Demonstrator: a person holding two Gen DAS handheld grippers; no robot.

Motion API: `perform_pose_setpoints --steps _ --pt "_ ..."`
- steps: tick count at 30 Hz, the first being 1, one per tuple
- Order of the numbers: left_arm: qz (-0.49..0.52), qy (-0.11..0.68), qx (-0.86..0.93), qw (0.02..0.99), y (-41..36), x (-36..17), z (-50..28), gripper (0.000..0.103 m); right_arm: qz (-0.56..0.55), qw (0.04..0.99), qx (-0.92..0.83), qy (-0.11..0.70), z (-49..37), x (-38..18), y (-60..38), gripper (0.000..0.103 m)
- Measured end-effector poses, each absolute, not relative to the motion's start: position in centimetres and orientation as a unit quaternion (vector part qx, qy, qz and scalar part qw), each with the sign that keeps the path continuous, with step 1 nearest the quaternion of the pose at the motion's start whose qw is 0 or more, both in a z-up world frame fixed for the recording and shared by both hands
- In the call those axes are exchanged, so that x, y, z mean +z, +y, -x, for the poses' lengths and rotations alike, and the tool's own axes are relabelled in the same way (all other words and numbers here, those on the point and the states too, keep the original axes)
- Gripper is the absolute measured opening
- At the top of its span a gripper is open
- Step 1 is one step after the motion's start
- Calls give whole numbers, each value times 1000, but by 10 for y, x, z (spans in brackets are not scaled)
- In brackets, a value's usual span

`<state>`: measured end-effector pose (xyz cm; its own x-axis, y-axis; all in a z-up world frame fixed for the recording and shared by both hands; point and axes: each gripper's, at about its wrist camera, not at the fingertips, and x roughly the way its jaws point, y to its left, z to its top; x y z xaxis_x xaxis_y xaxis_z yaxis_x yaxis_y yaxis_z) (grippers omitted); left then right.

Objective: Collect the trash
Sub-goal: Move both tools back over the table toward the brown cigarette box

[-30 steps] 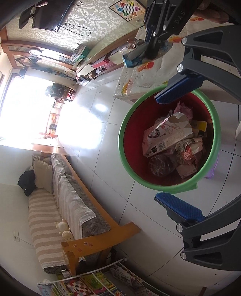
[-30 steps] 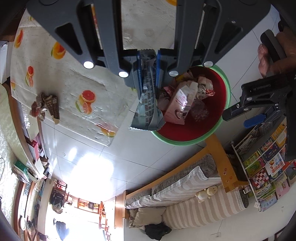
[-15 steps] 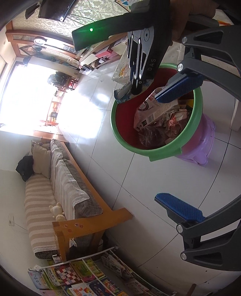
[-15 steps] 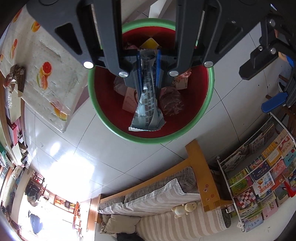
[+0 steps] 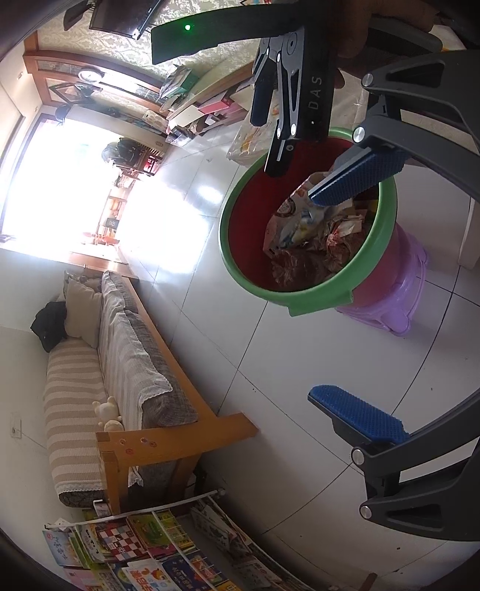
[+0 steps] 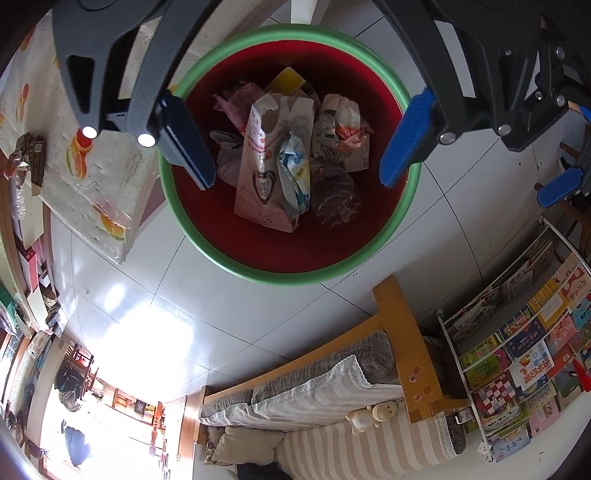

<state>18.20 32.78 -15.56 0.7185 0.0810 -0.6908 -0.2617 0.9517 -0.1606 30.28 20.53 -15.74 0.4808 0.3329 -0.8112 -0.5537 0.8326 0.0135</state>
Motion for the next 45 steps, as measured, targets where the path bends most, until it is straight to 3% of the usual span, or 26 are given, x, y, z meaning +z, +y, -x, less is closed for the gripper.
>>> perform_pose_setpoints --steps 12,24,35,45 --pt "74 355 -1 932 215 -119 -201 94 96 889 191 406 -271 -110 83 98" --pt "7 364 -92 927 74 -99 -211 95 37 912 82 401 -237 -96 -81 98" --pt "14 398 -119 909 -18 -124 -263 95 -21 918 1 396 -237 -112 -212 98" --pt "51 435 -83 895 -60 -166 -373 95 -43 913 -30 404 -242 -140 -275 98"
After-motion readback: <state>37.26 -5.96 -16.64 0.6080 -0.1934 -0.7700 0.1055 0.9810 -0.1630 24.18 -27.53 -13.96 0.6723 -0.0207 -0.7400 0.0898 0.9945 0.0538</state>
